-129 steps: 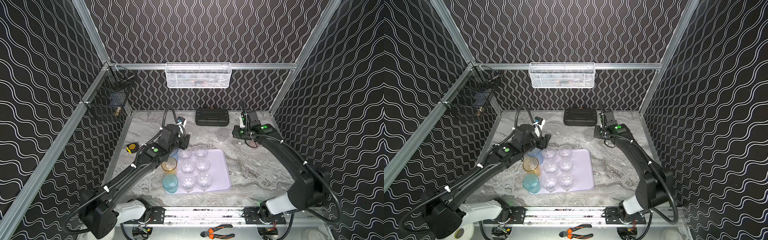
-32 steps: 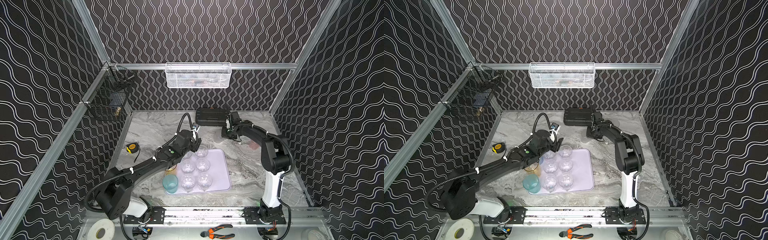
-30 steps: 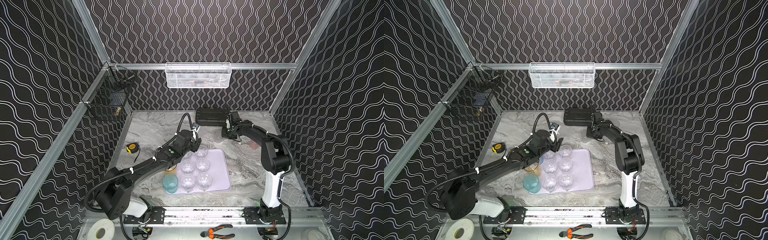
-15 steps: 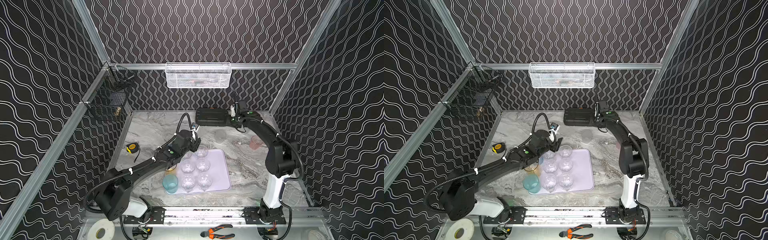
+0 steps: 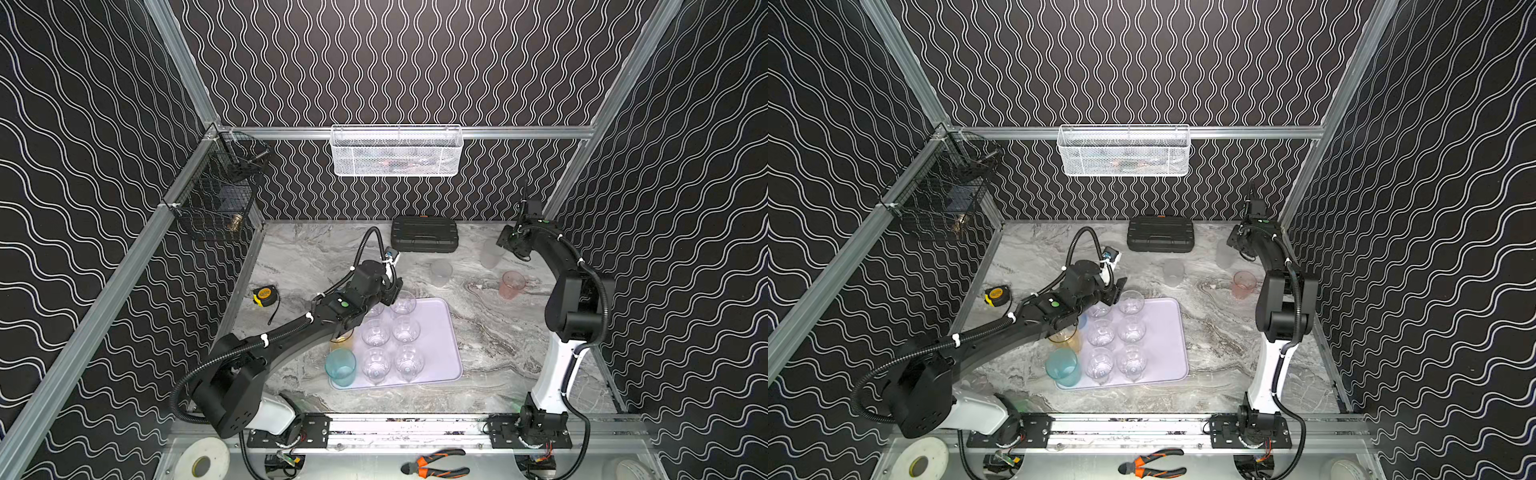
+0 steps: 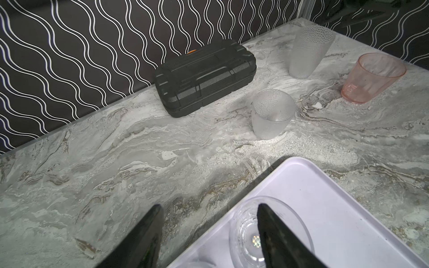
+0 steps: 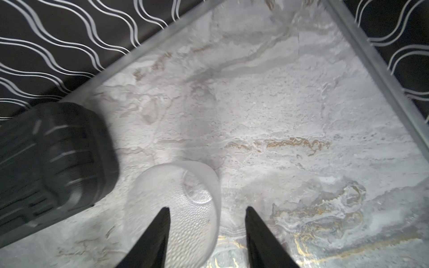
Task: Place the glasses into the tray
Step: Pick up the glass from the top-right of the table.
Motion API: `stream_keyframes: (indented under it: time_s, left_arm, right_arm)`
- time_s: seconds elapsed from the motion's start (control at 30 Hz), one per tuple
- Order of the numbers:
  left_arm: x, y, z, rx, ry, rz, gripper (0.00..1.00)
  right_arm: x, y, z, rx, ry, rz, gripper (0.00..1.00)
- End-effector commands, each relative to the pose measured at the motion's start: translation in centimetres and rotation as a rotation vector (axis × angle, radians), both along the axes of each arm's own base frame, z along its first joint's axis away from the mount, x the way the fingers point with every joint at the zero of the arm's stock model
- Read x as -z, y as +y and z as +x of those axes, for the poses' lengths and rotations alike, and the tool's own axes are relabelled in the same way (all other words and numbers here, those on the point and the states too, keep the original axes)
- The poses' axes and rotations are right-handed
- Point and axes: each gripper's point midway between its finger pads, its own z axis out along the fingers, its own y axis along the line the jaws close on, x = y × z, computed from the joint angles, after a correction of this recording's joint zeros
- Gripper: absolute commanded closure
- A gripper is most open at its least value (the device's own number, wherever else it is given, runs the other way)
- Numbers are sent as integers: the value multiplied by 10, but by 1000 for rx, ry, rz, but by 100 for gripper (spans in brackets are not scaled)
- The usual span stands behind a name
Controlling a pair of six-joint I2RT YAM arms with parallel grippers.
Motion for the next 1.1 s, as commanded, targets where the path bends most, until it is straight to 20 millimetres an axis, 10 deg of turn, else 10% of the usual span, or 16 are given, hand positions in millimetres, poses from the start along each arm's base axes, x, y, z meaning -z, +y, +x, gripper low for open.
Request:
stream_keyframes:
  time_s: [0.0, 0.5, 0.83, 1.07]
  left_arm:
    - [1, -7, 1, 21, 18, -18, 32]
    - [4, -5, 2, 11, 15, 5, 33]
    - [-2, 3, 2, -14, -19, 23, 32]
    - [-21, 6, 2, -29, -50, 1, 32]
  right_arm:
    - [0, 0, 7, -1, -5, 23, 47]
    - [36, 1, 3, -7, 36, 54, 83]
    - [-37, 22, -9, -50, -71, 16, 100]
    - [-104, 77, -38, -175, -167, -51, 100]
